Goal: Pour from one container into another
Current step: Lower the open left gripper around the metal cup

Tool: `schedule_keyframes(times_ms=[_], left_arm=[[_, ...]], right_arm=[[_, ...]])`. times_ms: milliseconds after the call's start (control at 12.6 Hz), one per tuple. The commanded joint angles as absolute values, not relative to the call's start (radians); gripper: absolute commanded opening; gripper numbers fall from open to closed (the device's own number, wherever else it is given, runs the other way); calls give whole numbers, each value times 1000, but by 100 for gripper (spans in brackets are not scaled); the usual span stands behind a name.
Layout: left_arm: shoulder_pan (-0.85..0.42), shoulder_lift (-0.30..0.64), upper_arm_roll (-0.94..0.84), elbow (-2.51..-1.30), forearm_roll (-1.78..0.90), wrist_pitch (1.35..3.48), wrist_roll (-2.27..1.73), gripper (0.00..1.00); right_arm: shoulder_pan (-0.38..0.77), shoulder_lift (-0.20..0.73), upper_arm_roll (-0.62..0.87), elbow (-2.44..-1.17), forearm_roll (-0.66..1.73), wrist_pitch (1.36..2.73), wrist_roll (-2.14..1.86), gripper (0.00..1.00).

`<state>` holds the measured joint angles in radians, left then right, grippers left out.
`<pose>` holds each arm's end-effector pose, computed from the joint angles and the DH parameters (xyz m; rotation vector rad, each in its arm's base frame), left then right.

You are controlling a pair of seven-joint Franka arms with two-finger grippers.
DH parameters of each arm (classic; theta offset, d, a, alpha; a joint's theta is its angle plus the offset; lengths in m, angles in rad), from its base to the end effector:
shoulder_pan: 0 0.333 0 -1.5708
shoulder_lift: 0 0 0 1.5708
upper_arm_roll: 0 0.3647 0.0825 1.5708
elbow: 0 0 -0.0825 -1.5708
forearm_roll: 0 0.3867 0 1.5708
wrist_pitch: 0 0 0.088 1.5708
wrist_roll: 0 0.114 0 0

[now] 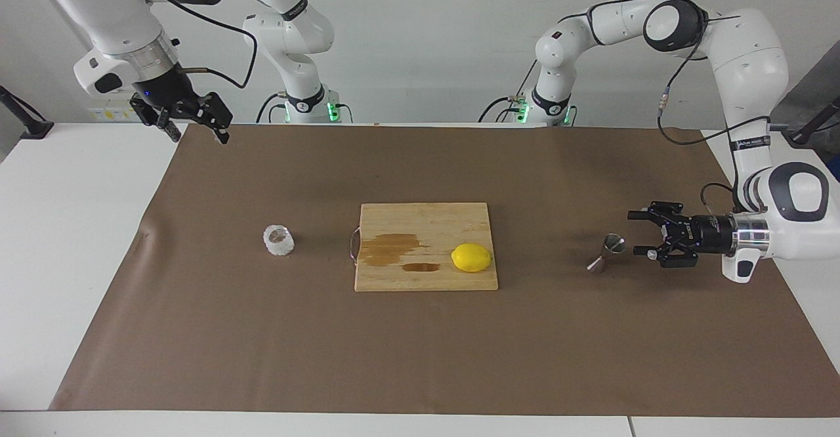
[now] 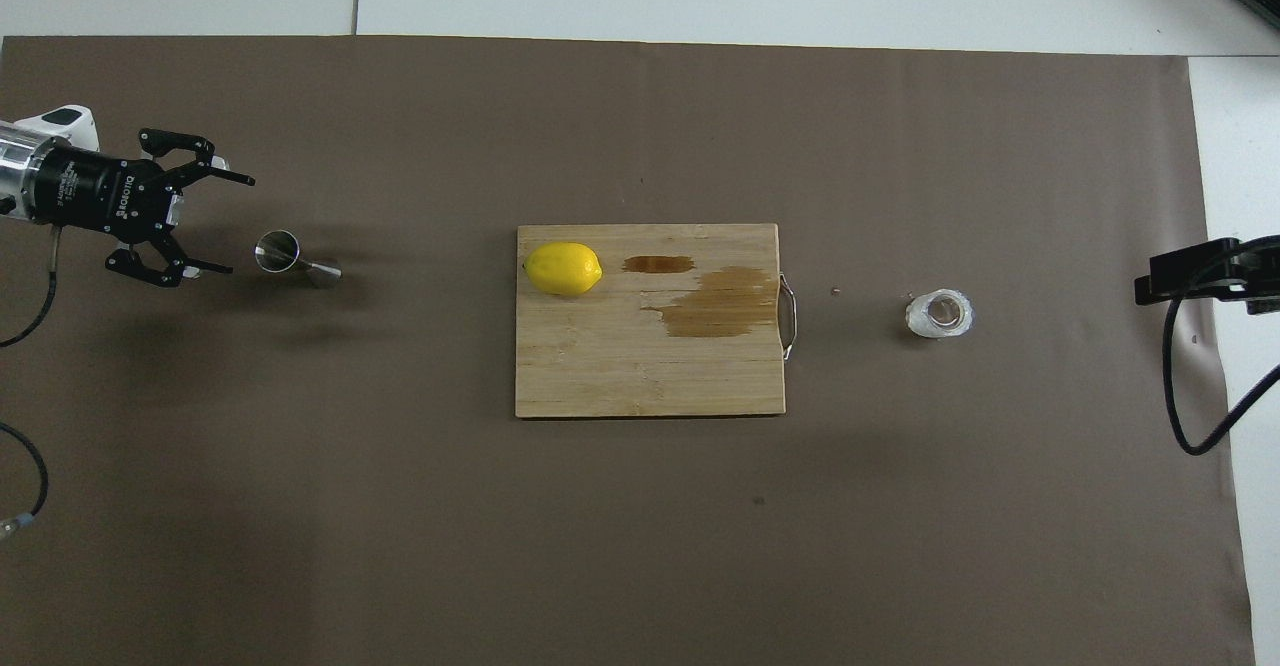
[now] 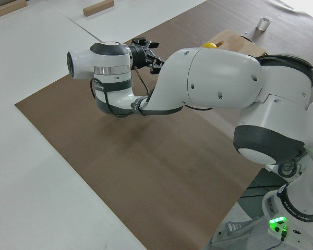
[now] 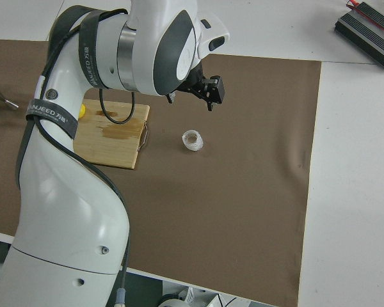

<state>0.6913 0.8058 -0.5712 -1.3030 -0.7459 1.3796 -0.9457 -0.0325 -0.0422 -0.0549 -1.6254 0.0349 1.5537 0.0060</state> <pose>0.6977 0.1164 0.3781 1.6636 1.1231 -1.1528 0.5376 -0.0438 0.6621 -3.0995 0.1446 0.0435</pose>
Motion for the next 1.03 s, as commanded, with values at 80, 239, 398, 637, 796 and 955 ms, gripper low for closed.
schedule_keyframes(times_ms=[80, 239, 398, 637, 796, 955], left_arm=[[707, 857, -588, -1270, -747, 1407, -976, 100], [706, 862, -586, -1272, -746, 1407, -977, 100], [701, 885, -586, -1272, -704, 1416, -986, 100], [696, 900, -586, -1275, -663, 1411, -996, 100], [695, 910, -586, -1282, -643, 1410, -1003, 100], [695, 911, -588, -1301, -635, 1407, -1020, 100]], right_arm=[[-37, -43, -54, -1615, 51, 1534, 15, 100], [-37, -43, -54, -1615, 51, 1534, 15, 100], [-37, -43, -54, -1614, 51, 1535, 15, 100], [-37, -43, -54, -1615, 51, 1536, 15, 100], [-35, -43, -52, -1615, 51, 1534, 15, 100], [-35, -43, -54, -1615, 51, 1534, 15, 100]])
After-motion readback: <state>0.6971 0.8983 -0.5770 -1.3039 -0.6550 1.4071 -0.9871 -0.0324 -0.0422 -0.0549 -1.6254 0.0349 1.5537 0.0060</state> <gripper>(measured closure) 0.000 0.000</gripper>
